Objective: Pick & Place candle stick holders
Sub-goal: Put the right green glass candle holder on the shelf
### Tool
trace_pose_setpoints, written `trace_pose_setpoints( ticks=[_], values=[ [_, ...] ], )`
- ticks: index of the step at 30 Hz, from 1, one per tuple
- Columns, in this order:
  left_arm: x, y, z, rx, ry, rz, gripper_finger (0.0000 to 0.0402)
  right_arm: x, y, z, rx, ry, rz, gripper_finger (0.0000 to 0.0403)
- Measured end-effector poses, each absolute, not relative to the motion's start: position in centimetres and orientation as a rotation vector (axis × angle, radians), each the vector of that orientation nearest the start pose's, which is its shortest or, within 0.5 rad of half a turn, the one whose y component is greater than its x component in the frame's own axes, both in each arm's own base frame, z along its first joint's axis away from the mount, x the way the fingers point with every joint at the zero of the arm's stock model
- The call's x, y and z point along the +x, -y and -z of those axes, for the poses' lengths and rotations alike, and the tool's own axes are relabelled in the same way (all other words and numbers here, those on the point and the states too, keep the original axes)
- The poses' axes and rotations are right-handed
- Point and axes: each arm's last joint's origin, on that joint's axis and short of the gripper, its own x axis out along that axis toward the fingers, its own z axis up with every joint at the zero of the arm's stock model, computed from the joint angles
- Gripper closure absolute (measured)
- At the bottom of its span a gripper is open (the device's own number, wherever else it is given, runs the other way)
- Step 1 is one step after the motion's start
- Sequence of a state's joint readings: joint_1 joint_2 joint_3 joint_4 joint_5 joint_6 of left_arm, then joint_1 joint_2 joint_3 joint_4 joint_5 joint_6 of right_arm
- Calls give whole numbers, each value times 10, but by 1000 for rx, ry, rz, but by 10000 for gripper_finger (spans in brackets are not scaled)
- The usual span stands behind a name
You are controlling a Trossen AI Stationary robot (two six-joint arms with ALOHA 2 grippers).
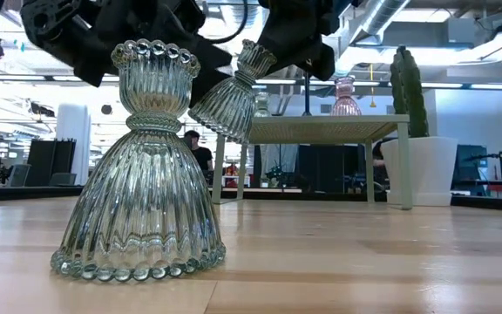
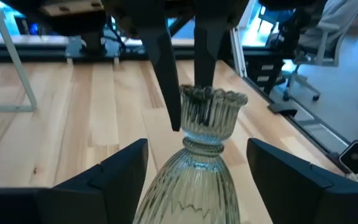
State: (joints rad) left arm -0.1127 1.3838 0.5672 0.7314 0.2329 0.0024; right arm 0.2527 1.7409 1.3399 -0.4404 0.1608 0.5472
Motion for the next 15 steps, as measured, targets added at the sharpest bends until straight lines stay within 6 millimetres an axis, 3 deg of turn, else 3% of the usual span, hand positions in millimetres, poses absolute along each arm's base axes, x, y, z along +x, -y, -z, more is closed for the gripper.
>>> trace_pose_setpoints(
  ticks=[15],
  values=[
    [280,38,-224,22,-99,345,143,367,-90,-252,337,-814,136,387]
  ],
)
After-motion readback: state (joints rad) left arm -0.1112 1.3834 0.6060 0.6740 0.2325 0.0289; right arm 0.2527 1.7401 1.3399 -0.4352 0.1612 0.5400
